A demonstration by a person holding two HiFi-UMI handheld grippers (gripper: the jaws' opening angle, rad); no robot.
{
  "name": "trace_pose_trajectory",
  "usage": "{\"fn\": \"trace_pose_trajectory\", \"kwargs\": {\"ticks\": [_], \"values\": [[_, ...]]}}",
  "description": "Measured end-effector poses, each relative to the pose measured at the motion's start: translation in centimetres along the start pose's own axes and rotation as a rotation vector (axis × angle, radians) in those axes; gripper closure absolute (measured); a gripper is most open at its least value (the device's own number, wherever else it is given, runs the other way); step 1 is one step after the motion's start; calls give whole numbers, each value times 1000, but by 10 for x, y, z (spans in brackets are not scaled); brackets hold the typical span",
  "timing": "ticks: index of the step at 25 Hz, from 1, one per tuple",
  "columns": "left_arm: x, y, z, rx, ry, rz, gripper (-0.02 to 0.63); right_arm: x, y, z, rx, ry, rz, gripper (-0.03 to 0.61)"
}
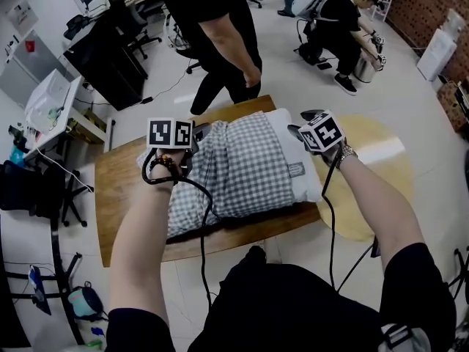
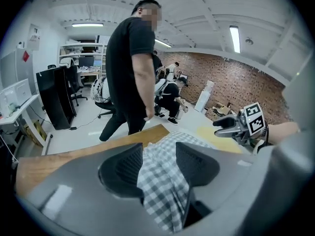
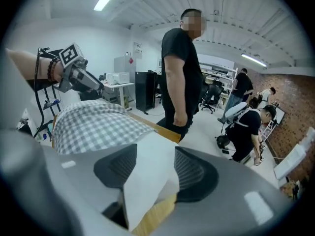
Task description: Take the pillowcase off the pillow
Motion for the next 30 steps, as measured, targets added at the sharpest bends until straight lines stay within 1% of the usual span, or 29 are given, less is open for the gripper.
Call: {"fn": "trace_pose_trajectory", "kwargs": {"ticks": [3, 6, 9, 11, 14, 16, 19, 22, 25, 27, 29, 30], "values": [[-15, 14, 16, 36, -38, 38, 381, -18, 18, -10, -32, 3, 13, 339], [-29, 30, 32, 51, -69, 92, 367, -35, 44, -21, -69, 6, 16, 339], [-58, 32, 49, 87, -126, 152, 357, -51, 59, -31, -122, 16, 21, 339], [-76, 33, 55, 96, -153, 202, 356, -62, 61, -39, -158, 22, 32, 339], [-81, 41, 55, 77, -153, 307, 356, -79, 62, -49, -215, 43, 55, 339], [-90, 44, 63, 84, -167, 366, 357, -90, 67, -55, -260, 60, 69, 334], [-109, 45, 80, 108, -197, 442, 357, -110, 75, -65, -318, 81, 98, 285], [-127, 39, 89, 124, -229, 529, 357, -126, 73, -76, -354, 93, 124, 270], [-137, 34, 94, 116, -258, 621, 357, -139, 73, -82, -383, 101, 158, 252], [-145, 31, 99, 108, -280, 668, 360, -152, 72, -84, -398, 112, 188, 239], [-153, 30, 103, 91, -299, 703, 376, -167, 70, -85, -412, 130, 227, 225], [-157, 30, 104, 77, -309, 719, 394, -173, 68, -85, -422, 142, 251, 222]]}}
Point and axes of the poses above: the fingertips, and each gripper's own axes: x backward along the fingers, z to its left, y out of its top, the point moved 6 cm from there along x, backward along the fingers, and after that the axes turned 3 degrees about -x, right-handed, at the moved point
